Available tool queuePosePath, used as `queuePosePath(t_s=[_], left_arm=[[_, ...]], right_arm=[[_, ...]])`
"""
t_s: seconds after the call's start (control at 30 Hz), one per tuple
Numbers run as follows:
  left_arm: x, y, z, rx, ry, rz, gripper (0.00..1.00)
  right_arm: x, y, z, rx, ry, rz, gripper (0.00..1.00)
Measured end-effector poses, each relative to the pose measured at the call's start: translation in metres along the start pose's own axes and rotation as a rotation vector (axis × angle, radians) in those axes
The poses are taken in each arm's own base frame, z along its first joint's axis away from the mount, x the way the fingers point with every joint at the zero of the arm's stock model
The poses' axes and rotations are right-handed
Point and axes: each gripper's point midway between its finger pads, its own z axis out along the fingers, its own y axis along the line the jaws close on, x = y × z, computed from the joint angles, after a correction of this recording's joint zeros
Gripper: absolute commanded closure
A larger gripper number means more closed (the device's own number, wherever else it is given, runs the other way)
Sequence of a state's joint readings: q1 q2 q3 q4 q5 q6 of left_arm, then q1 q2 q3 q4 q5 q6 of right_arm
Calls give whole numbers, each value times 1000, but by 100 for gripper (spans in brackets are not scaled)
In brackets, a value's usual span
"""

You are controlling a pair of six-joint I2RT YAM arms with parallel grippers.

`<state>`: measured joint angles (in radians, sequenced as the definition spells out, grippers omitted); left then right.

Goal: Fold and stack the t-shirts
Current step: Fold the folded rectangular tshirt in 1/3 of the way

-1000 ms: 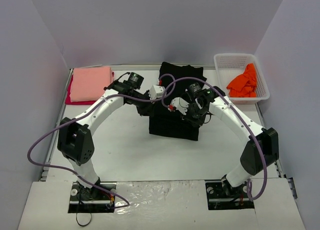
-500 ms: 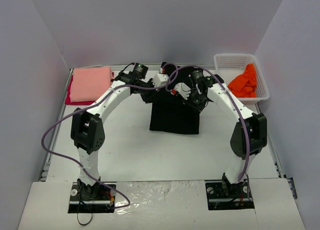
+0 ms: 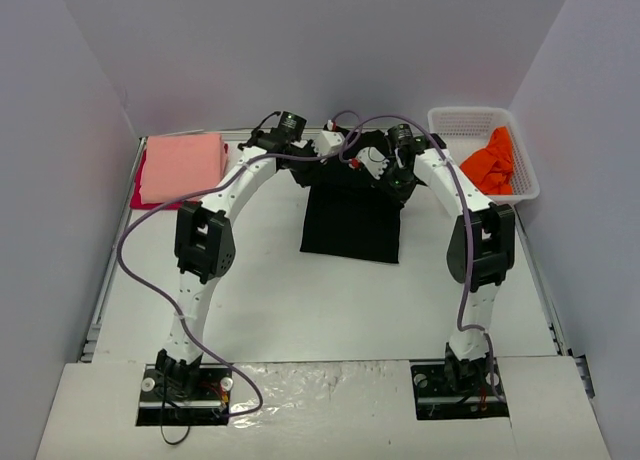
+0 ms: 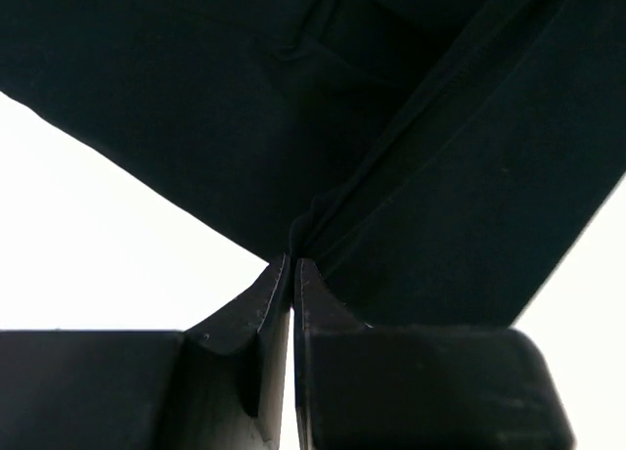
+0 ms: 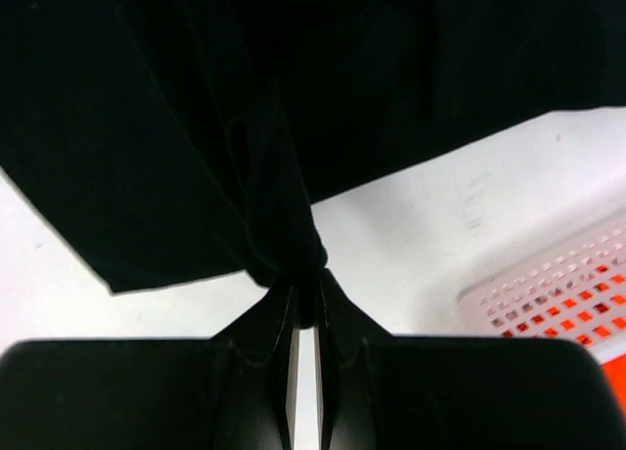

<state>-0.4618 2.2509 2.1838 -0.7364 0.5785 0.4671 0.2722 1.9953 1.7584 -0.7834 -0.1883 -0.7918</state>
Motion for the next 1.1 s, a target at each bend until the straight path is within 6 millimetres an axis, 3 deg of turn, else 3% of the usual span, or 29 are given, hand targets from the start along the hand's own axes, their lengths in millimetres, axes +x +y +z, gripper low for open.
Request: queuePosePath(t_s=[0.13, 0.37, 0.67, 0.83, 0.93, 1.0, 1.1], left_arm=[[6, 11, 12, -1, 11, -8, 98], [10, 22, 27, -2, 20, -9, 98], [4, 35, 41, -19, -3, 16, 98], [14, 38, 51, -16, 16, 7, 98], [20, 39, 57, -18, 28, 1, 93], [25, 42, 60, -30, 42, -2, 70], [34, 50, 60, -56, 66, -8, 65]], right_arm=[[-2, -16, 14, 6, 0, 13, 100], [-1, -26, 37, -11, 18, 17, 100], [2, -44, 46, 4, 13, 37, 100], [5, -51, 58, 6, 17, 49, 99], [6, -52, 65, 2, 22, 56, 82], [7, -56, 68, 11, 32, 58, 65], [15, -60, 71, 25, 57, 77, 54]])
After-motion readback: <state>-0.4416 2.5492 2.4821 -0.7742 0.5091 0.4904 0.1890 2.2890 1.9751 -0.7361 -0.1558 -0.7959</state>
